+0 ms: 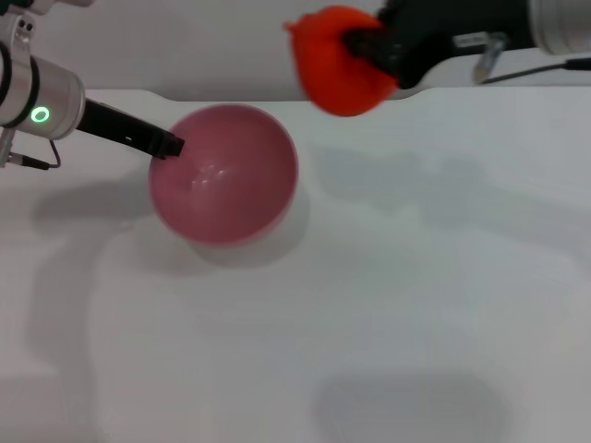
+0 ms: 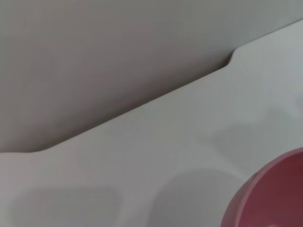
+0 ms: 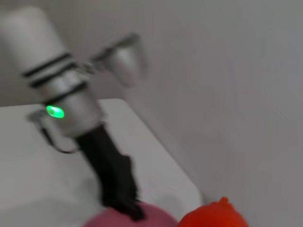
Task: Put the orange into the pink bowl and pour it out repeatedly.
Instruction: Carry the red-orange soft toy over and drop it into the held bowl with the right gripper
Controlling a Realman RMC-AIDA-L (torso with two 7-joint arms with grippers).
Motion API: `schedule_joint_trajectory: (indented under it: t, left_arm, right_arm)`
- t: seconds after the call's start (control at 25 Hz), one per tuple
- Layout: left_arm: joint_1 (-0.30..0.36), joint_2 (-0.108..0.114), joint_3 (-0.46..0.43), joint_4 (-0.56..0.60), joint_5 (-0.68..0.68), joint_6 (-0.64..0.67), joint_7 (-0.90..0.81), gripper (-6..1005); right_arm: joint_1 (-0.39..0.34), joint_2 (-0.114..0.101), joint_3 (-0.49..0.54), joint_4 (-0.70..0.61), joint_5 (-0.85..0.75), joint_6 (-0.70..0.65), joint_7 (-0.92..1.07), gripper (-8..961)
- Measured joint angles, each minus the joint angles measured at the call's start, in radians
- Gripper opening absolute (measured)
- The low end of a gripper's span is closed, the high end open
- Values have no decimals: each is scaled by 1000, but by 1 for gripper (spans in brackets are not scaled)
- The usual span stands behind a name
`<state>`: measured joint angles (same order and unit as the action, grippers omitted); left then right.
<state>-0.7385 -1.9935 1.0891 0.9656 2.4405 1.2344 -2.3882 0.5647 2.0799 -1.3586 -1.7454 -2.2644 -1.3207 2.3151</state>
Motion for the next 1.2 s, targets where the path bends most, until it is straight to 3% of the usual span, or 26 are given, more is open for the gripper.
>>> schedule_joint_trajectory:
  t: [0.48, 0.84, 1.04, 1.2]
  left_arm:
    - [-28, -40, 39, 8, 0, 16, 0, 42]
    - [-39, -51, 63, 9, 0, 19, 0, 42]
    - [-31, -53, 81, 18, 0, -1, 0, 41]
    - [-6, -62, 144, 73, -3, -62, -1, 41]
  right_arm:
    - [63, -2, -184, 122, 1, 36, -75, 167]
    - [26, 2, -191, 129, 8, 86, -83, 230]
    - [-39, 7, -152, 130, 74, 187, -100, 467]
    - [-135, 7, -79, 175, 323, 301, -221, 508]
